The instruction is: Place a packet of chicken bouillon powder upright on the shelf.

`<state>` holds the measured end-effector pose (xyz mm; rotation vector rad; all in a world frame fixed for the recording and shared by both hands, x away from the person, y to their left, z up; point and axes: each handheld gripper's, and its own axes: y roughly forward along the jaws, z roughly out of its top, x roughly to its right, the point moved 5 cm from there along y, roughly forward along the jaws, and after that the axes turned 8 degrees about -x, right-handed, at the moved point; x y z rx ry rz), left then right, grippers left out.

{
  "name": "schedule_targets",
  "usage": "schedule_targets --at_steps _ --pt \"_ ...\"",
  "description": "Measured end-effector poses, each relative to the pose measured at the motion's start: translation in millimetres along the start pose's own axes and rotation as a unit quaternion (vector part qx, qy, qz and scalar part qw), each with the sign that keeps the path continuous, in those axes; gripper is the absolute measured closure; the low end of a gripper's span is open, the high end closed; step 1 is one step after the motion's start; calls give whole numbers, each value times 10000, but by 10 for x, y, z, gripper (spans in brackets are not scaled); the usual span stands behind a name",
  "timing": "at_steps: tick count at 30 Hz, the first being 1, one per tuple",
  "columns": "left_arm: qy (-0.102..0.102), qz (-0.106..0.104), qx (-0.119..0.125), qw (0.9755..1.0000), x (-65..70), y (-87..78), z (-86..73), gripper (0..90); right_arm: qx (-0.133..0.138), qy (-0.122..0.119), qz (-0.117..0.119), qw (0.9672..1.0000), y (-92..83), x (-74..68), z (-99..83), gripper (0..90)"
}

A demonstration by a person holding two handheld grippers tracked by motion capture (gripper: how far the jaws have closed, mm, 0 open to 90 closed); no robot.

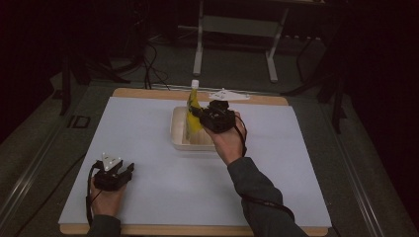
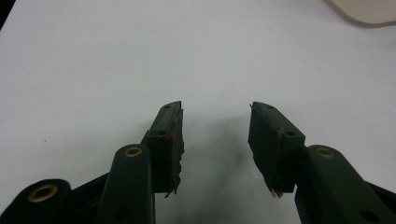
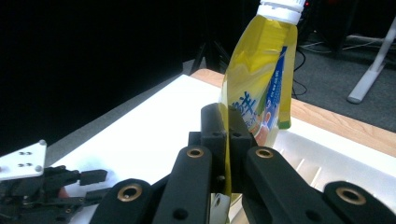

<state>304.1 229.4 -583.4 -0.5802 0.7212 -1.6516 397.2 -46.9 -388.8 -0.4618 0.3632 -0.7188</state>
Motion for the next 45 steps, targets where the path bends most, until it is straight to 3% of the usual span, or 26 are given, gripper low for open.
schedule_targets --at_steps 13,27,45 --pt "1 -5 -1 10000 0 1 -1 549 -135 58 -58 9999 105 -20 -83 900" --pt "0 -14 -4 10000 2 4 -1 549 -373 501 -102 9980 231 34 -98 900" --pt "-4 -23 -4 10000 1 5 0 549 -523 826 -292 9948 383 114 -61 900"
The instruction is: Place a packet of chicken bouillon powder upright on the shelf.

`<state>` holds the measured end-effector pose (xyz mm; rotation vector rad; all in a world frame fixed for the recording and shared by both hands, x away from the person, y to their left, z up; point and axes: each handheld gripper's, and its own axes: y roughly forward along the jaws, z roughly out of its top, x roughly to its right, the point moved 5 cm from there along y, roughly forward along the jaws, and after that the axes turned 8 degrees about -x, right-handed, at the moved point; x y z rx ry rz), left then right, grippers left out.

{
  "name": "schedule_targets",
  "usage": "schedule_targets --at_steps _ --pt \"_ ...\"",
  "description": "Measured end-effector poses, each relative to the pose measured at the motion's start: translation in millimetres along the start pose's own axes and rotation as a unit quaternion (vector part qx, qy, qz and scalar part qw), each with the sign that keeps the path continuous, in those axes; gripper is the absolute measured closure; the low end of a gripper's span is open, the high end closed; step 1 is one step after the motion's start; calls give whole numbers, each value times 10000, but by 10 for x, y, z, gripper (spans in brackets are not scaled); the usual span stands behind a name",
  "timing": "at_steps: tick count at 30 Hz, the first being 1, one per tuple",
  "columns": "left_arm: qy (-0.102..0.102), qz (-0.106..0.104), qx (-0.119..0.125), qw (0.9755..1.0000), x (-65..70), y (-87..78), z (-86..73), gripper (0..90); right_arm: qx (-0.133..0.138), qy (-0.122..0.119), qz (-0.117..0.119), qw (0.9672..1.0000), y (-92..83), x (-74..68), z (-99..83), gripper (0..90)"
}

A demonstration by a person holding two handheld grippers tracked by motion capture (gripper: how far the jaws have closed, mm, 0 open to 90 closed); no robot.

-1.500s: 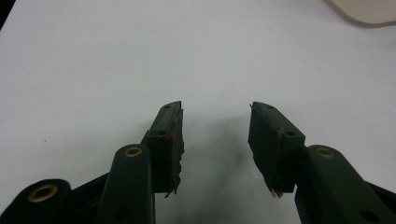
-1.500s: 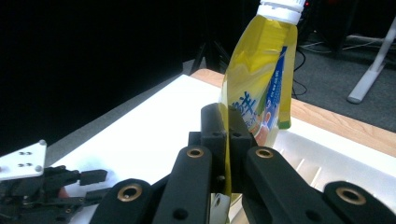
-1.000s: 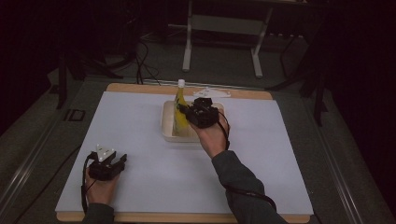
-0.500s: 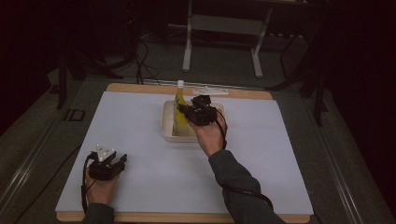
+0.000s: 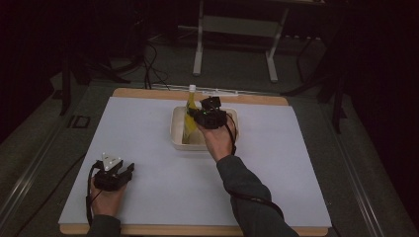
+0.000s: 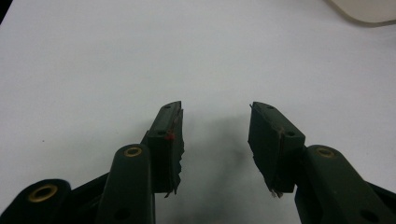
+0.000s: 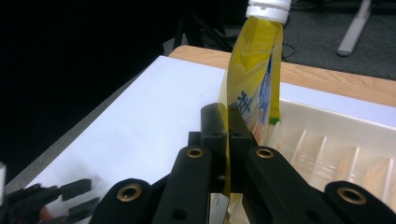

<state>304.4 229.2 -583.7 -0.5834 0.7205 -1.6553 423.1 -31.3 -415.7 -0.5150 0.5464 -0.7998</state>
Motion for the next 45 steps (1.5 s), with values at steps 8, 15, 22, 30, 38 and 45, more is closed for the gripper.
schedule_targets --at_steps 8,15,22,30,38,45 --pt "-9 -11 -8 10000 -1 0 0 549 -128 247 -63 9996 130 103 16 899" --pt "-7 -16 -17 10000 -2 -1 -1 548 -186 306 -141 9993 206 106 70 899" --pt "-17 -17 -7 10000 -5 -1 0 548 -249 229 -214 9992 284 40 147 899" --pt "-36 -31 -9 10000 -6 0 0 547 -384 435 -94 9983 333 16 198 899" --pt "-39 -27 -10 10000 -10 -1 0 546 -452 868 192 9950 290 43 220 900" --pt "-35 -29 -9 10000 -9 -1 0 546 -502 1266 569 9891 269 144 232 900"
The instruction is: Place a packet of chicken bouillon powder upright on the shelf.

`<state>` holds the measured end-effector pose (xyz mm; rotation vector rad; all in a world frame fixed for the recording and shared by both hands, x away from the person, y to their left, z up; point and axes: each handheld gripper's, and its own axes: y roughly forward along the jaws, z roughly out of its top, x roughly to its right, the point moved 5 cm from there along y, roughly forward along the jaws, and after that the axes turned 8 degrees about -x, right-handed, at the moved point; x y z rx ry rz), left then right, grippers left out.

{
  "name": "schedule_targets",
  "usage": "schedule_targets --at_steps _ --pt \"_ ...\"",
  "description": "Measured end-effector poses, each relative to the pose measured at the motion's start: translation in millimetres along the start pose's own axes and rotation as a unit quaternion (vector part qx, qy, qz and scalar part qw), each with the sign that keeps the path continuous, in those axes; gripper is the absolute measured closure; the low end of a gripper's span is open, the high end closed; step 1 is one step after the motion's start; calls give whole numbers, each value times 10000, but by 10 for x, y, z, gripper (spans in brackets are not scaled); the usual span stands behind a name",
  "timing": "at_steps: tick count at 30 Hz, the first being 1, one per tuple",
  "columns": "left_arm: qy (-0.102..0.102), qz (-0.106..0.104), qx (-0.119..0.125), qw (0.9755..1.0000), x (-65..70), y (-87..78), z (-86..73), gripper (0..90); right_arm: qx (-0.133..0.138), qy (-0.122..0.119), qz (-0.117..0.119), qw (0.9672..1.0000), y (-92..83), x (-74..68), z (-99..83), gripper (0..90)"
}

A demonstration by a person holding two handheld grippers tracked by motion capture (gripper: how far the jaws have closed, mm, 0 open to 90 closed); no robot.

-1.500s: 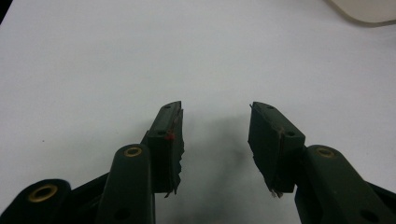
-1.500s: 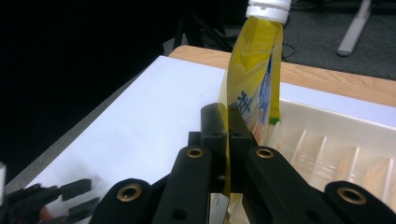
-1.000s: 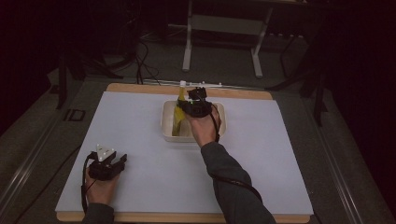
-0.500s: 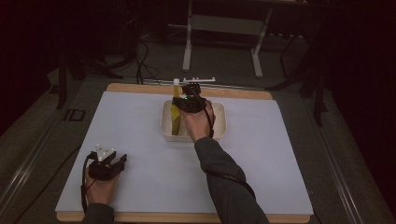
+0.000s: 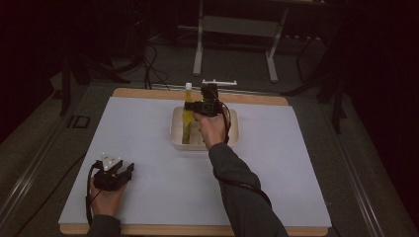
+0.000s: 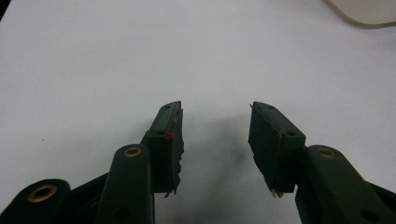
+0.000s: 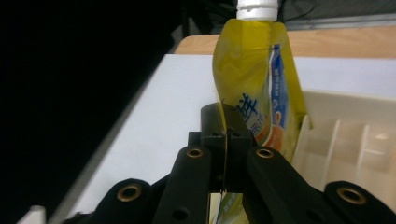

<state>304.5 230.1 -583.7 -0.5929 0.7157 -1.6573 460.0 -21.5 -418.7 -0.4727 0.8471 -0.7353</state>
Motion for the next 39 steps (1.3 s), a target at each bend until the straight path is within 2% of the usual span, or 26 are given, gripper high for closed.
schedule_targets --at_steps 5,6,7,8,9,12,13,16,18,19,24,25,27,29,32,33,34,35,38,39 --pt "-7 14 5 10000 1 -1 0 544 -72 -48 -18 10000 11 49 4 900" --pt "-7 15 5 10000 1 -1 -1 544 -85 -79 -104 9999 17 58 1 900" --pt "-8 9 0 10000 2 1 -1 544 -158 -132 -334 9992 41 82 -11 899" --pt "-8 9 0 10000 2 1 -1 544 -140 -169 -312 9993 52 104 -20 899" --pt "-10 9 3 10000 2 0 -1 544 -123 -90 -236 9996 46 122 -24 898" --pt "-18 9 -12 10000 2 5 -1 544 -101 -140 -291 9994 31 129 -29 895" --pt "-13 9 -6 10000 2 2 -1 544 -122 -267 -434 9986 20 110 -27 885" --pt "-19 5 0 10000 -1 1 -1 544 -165 -460 -525 9974 18 79 -32 837" --pt "-9 7 3 10000 0 0 -1 543 -153 -499 -521 9973 15 70 -36 801" --pt "-9 9 3 10000 0 0 -1 544 -157 -611 -518 9967 -1 49 -48 758" --pt "-12 17 21 10000 0 -5 0 543 -137 -967 -554 9937 -81 2 -67 663" --pt "-11 20 21 10000 0 -4 0 543 -137 -967 -554 9937 -81 2 -67 663" --pt "-19 31 36 10000 2 -8 0 543 -82 -1240 -656 9901 -155 -21 -93 601" --pt "-19 36 37 10000 3 -7 0 543 -71 -1321 -687 9888 -180 -25 -106 590" --pt "-13 44 40 10000 5 -10 0 543 -64 -1432 -643 9876 -235 -40 -137 566" --pt "-18 43 38 10000 5 -10 0 543 -58 -1628 -592 9849 -326 -59 -185 544" --pt "-20 46 39 10000 5 -10 0 543 -58 -1628 -592 9849 -326 -59 -185 544" --pt "-18 53 42 10000 3 -11 0 542 -62 -1761 -579 9827 -382 -71 -218 530" --pt "-24 51 41 10000 3 -11 0 542 -95 -1840 -565 9813 -428 -77 -246 514" --pt "-22 54 51 10000 3 -12 0 542 -89 -1937 -539 9795 -486 -83 -280 500"
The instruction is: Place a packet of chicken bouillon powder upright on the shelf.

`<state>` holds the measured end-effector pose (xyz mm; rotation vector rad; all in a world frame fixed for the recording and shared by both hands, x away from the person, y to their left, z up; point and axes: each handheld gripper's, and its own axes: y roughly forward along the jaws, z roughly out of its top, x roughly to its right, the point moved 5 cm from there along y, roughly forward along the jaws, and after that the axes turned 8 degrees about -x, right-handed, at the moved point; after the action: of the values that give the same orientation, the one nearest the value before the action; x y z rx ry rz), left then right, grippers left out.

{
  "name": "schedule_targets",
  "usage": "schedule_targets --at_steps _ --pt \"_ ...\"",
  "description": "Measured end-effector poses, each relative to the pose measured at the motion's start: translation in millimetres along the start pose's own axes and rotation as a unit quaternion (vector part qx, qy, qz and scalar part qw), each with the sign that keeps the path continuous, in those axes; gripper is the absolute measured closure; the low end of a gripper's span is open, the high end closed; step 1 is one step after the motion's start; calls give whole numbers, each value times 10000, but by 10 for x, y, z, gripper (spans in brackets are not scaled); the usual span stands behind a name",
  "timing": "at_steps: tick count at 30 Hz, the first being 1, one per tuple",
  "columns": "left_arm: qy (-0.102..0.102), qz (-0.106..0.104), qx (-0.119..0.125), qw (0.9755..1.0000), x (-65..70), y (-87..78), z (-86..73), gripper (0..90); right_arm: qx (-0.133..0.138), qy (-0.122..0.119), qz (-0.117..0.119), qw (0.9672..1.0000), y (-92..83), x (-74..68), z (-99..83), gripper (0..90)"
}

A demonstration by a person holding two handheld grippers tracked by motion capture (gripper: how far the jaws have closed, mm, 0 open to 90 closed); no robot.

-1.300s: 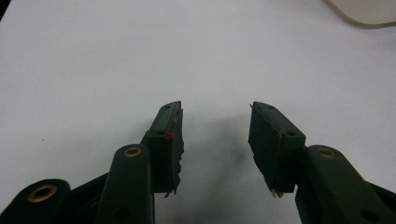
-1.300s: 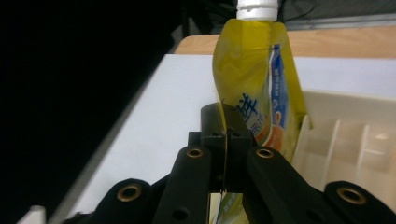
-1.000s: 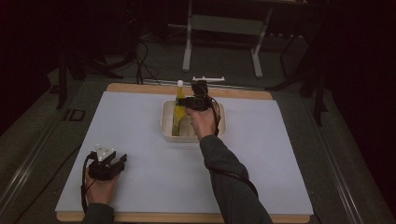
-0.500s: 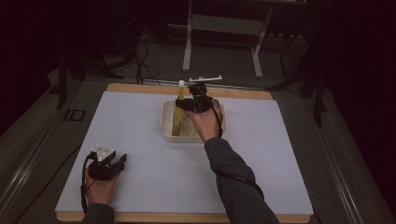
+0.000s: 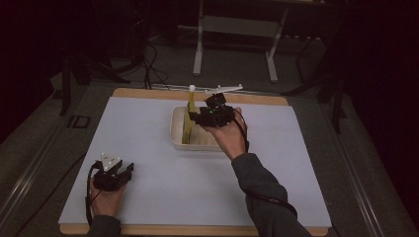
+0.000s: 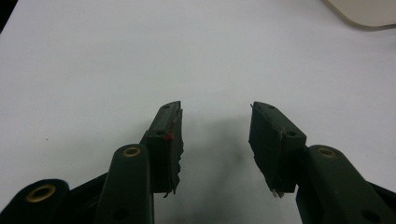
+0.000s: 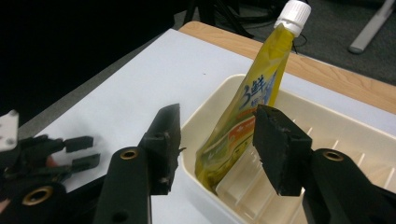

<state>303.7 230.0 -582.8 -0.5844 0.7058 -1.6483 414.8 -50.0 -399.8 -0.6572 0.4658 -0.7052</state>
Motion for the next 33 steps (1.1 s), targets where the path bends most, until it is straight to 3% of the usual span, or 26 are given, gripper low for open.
schedule_targets --at_steps 14,28,33 --pt "-12 5 5 10000 1 -2 1 541 -205 -348 -38 9992 -164 20 -311 488" --pt "-47 17 17 10000 -9 -4 1 542 -561 -387 -225 9974 -151 294 -765 477" --pt "-32 54 5 10000 -14 -8 0 541 -620 -285 -260 9973 -162 403 -885 476"
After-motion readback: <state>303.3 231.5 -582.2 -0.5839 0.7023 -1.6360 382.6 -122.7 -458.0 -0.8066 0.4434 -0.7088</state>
